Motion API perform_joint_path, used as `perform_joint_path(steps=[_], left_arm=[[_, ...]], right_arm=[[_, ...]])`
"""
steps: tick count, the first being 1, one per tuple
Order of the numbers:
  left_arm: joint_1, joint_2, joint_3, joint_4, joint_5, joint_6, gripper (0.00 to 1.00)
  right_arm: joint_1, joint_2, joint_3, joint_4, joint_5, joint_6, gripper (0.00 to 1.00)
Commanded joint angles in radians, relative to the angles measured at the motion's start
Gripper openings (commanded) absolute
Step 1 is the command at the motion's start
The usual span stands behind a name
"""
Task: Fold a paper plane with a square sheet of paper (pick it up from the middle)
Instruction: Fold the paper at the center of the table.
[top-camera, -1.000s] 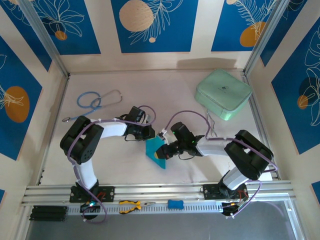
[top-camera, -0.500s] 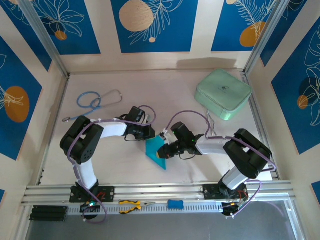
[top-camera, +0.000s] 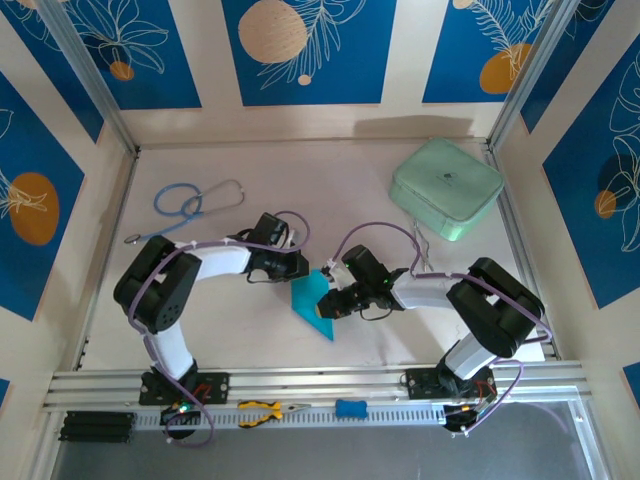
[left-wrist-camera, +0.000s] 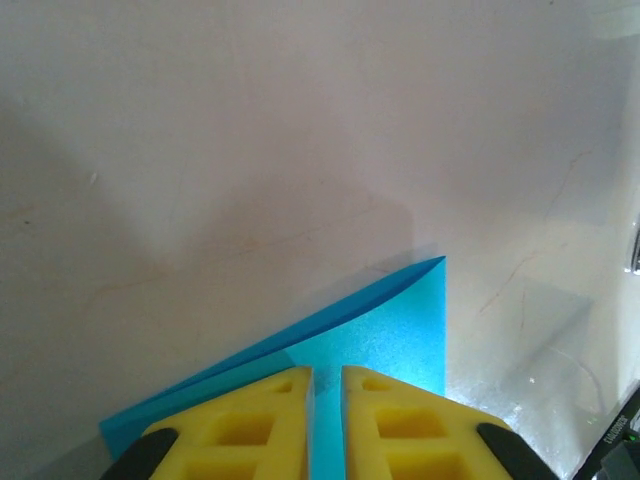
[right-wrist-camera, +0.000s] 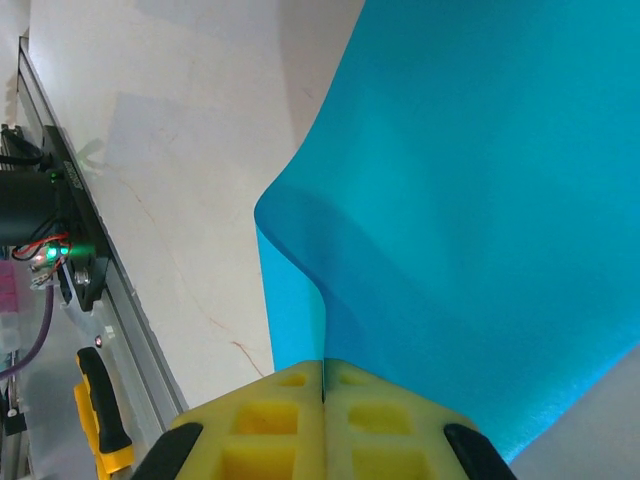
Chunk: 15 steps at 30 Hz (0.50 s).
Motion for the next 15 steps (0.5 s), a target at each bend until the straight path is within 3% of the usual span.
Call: perform_joint_path(steps=[1,8,15], left_arm=[[-0.001,-0.056,-0.019,0.019,0.025,-0.012,0.19],[-0.023,-0.084,-0.041,0.064,0.05,-0.027,0.22],[-0.051,-0.002,-0.035,0.102,0.083,-0.04,0.19]], right_arm=[[0.003,-0.013,0.009,-0.019,-0.002,-0.016,0.05],[0.005,-0.001,0.007,-0.008,-0.002,-0.012,0.05],[0.005,-0.014,0.003,-0.001,-0.007,-0.01,0.05]])
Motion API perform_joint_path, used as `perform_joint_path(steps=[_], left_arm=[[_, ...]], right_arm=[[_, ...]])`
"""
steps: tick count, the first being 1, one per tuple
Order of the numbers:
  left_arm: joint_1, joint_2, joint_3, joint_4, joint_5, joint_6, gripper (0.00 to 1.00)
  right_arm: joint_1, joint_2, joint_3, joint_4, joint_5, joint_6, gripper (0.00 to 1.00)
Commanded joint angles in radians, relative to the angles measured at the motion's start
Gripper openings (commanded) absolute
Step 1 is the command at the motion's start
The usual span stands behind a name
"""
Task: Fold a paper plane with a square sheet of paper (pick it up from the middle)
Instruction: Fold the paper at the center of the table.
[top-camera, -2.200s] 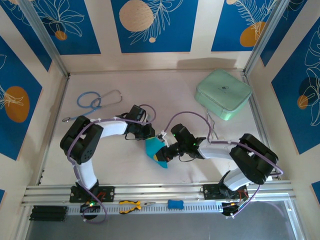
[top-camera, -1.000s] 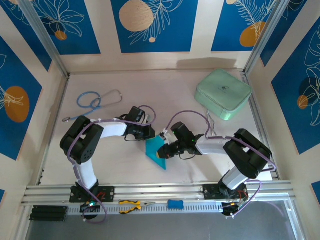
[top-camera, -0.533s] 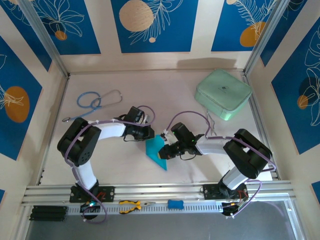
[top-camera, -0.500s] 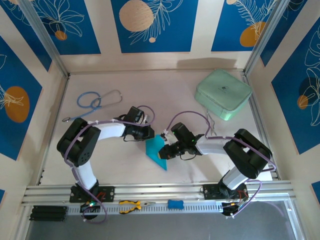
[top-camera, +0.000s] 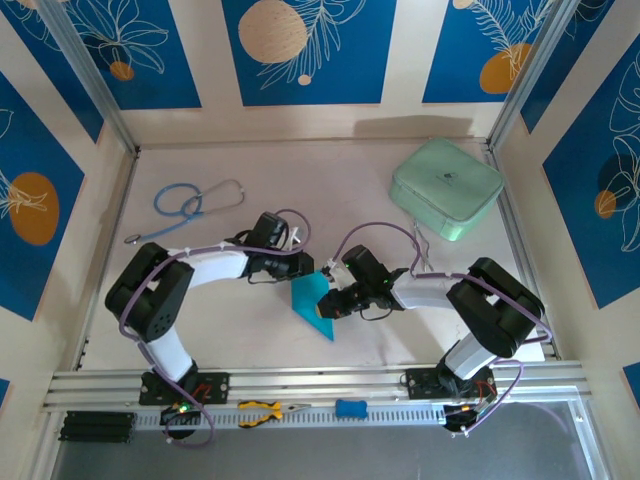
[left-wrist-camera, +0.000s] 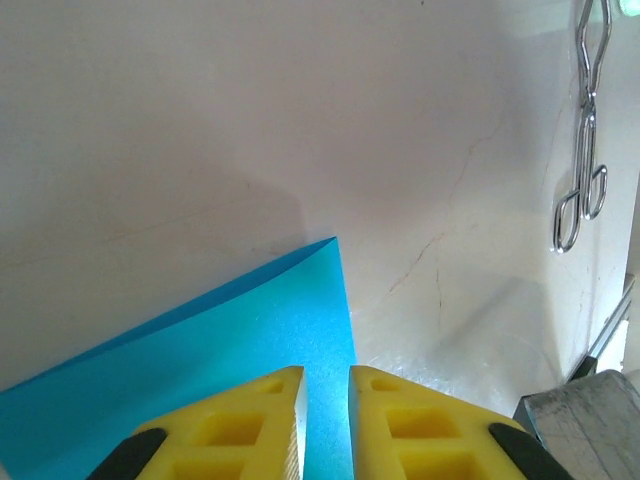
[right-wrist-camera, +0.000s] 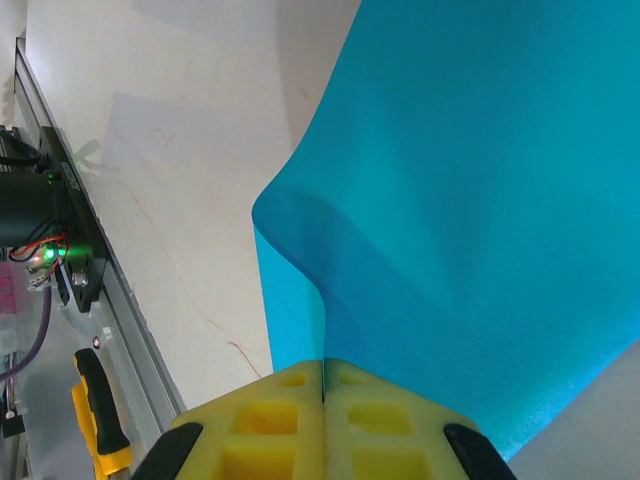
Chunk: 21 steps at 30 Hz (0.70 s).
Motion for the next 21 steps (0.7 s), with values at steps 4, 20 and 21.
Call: perform_joint_path(steps=[4,20,21], left_arm=[[-0.021,0.091,0.008,0.004,0.022,-0.005,0.18],[-0.022,0.114,0.002,-0.038,-0.017,0.023,0.16],[-0.022,0.114,0.004,-0.039,-0.016,0.022,0.17]], right_arm=[[0.005,-0.019,0.0,-0.001,-0.005,-0.011,0.05],[-0.006,-0.043,-0.005,-0.032,0.08,-0.017,0.05],[-0.004,-0.041,-0.006,-0.032,0.079,-0.016,0.05]])
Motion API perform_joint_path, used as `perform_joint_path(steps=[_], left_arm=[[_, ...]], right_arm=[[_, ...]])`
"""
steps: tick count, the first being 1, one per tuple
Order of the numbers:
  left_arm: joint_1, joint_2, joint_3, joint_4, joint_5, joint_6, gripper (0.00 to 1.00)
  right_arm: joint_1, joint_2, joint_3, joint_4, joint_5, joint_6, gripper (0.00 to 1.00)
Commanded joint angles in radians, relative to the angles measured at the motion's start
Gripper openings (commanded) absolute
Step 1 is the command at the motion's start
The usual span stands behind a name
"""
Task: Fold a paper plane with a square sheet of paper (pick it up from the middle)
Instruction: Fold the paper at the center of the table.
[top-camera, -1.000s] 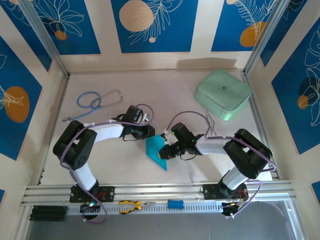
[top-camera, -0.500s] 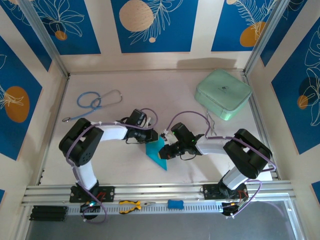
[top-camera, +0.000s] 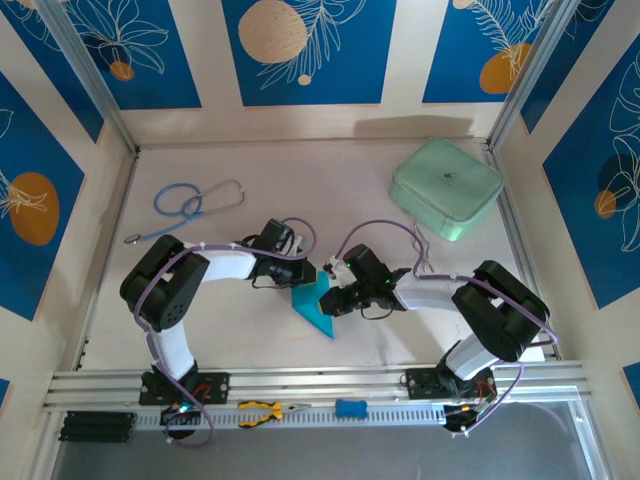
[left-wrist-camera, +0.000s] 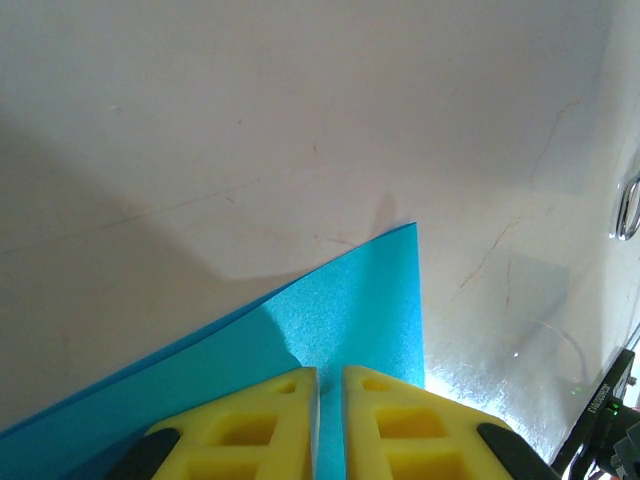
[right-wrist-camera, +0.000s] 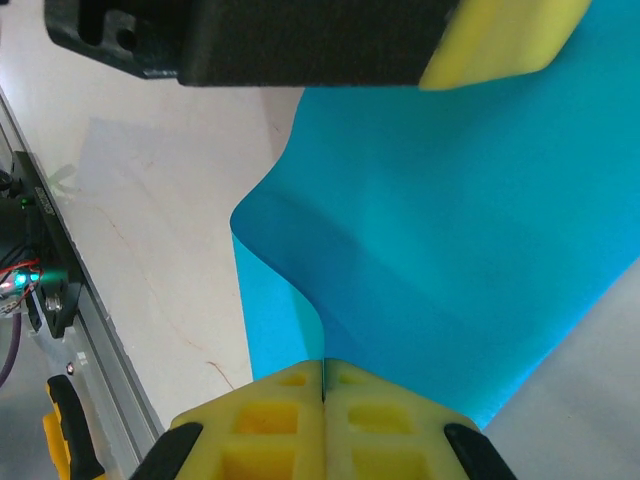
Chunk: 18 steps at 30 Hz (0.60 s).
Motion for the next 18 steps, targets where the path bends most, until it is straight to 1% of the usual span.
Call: perform_joint_path(steps=[1,7,12,18], left_arm=[[-0.006,0.027,0.002,-0.048,-0.022,0.018,0.17],[-0.006,0.023,0.002,-0.052,-0.024,0.017,0.17],[-0.006,0.02,0.002,-0.054,-0.026,0.018,0.16],[-0.007,0.022,0.003,-0.053,-0.023,0.018,0.17]], right_arm=[[0.0,-0.007,-0.002,-0.025,0.005,-0.015,0.05],[0.021,-0.003,0.002,-0.046,0.029,-0.012,0.05],[0.034,-0.005,0.015,-0.096,0.083,-0.018,0.05],[0.034,-0.001,0.016,-0.092,0.08,-0.022,0.05]])
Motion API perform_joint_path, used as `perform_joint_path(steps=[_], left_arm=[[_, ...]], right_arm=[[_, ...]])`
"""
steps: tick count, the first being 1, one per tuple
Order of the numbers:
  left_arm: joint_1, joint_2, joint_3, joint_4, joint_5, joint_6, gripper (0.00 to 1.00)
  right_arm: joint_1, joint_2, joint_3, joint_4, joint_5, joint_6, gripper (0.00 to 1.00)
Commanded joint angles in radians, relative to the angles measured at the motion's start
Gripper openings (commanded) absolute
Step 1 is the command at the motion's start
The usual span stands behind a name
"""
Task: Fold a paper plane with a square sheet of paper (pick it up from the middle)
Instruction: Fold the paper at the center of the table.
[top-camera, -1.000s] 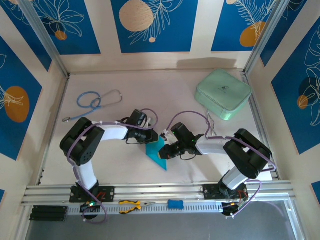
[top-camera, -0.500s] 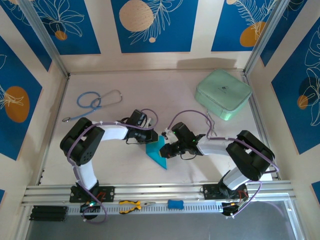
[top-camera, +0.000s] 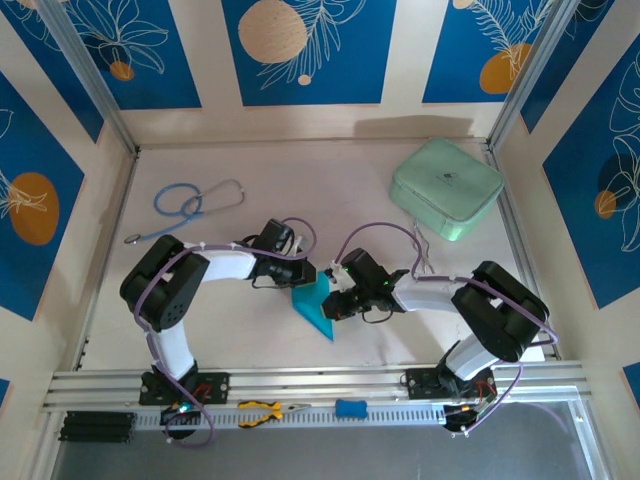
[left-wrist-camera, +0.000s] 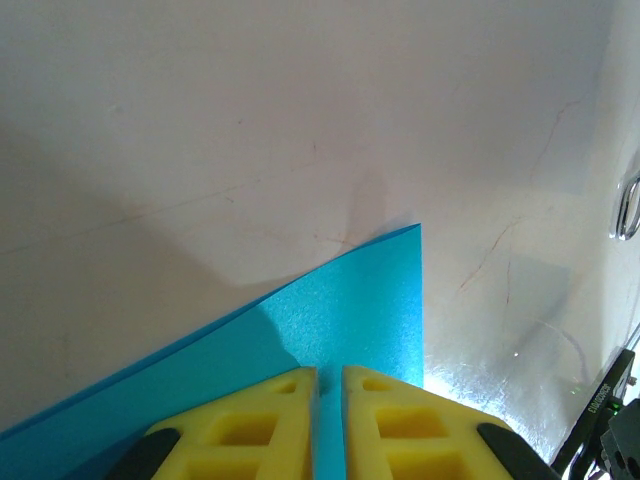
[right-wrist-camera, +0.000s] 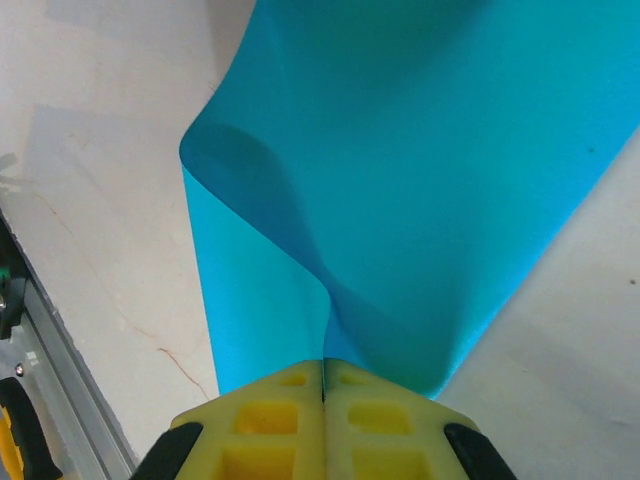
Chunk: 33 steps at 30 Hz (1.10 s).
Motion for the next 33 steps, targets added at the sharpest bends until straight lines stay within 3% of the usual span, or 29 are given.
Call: perform_joint_path(steps=[1,33], left_arm=[[-0.006,0.021,0.004,-0.053,-0.024,0.017,0.17],[-0.006,0.023,0.016,-0.063,-0.017,0.022,0.17]], right_arm=[[0.005,0.002,0.016,-0.02,0.0,-0.018,0.05],[-0.014,0.042,0.051,-0.029,-0.029,-0.039,0.06]])
